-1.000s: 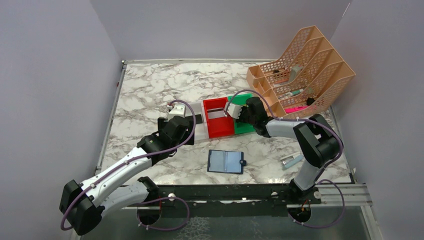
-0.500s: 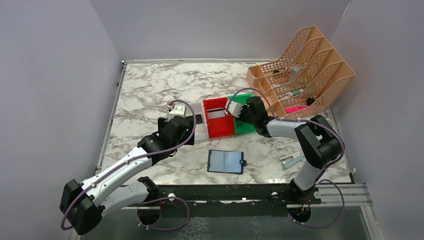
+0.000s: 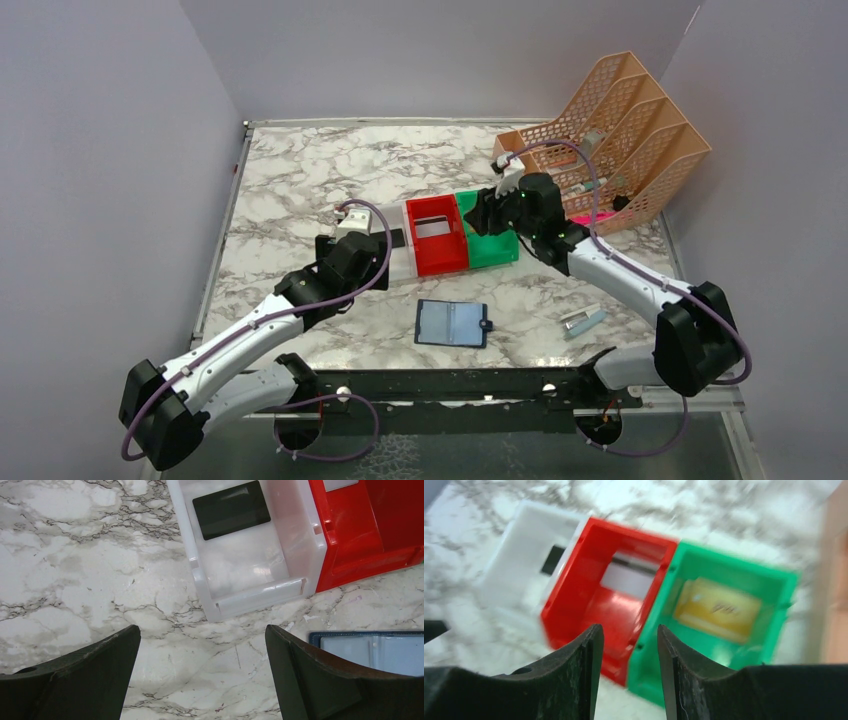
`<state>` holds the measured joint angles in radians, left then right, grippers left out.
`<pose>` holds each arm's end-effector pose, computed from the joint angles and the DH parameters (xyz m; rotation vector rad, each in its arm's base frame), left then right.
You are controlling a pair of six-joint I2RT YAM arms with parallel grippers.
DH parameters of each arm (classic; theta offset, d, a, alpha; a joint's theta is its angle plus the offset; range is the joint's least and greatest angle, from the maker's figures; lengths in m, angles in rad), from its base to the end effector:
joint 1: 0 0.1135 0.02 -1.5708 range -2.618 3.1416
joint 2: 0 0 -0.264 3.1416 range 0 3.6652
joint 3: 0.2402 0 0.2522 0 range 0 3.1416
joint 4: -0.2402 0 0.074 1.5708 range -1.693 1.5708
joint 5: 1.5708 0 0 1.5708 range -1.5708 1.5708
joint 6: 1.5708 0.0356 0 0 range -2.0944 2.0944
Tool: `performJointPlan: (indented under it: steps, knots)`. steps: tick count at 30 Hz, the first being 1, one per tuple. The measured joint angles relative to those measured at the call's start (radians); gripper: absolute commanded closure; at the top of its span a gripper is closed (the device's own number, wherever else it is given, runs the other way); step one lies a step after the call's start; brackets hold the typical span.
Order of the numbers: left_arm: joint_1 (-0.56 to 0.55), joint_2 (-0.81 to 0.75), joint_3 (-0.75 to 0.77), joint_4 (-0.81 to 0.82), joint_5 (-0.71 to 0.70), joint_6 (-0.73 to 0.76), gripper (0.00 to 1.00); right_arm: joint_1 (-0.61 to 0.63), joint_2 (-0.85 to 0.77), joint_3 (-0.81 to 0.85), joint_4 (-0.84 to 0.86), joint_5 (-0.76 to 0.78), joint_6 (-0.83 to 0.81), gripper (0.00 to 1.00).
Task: Take the credit cards out of the card holder
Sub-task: Place the credit card in the storage box.
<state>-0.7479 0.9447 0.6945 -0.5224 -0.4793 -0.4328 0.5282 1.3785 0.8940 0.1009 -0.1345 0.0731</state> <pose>0.1527 -0.1193 0.2512 0.1228 2.2363 -0.0708 0.2702 0.1632 0.2707 -0.5359 1.9143 0.5246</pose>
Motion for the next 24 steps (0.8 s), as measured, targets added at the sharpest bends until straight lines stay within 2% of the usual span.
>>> performJointPlan:
  steps: [4,7,10,17,24]
  knots:
    - [0.000,-0.008,0.000,0.000,-0.002,0.000,0.01,0.048,-0.046,-0.126,-0.063,-0.051,0.263,0.52]
    - [0.000,-0.015,0.000,0.000,-0.009,-0.001,0.01,0.188,-0.076,-0.214,-0.151,0.005,0.403,0.51]
    - [0.000,-0.027,0.000,0.000,-0.020,-0.005,0.01,0.338,-0.100,-0.230,-0.219,0.105,0.502,0.51]
    - [0.001,-0.043,0.000,0.000,-0.039,-0.012,0.01,0.518,-0.061,-0.173,-0.313,0.357,0.631,0.49]
    - [0.003,-0.047,0.000,0.000,-0.048,-0.015,0.01,0.630,0.098,-0.084,-0.348,0.470,0.689,0.49]
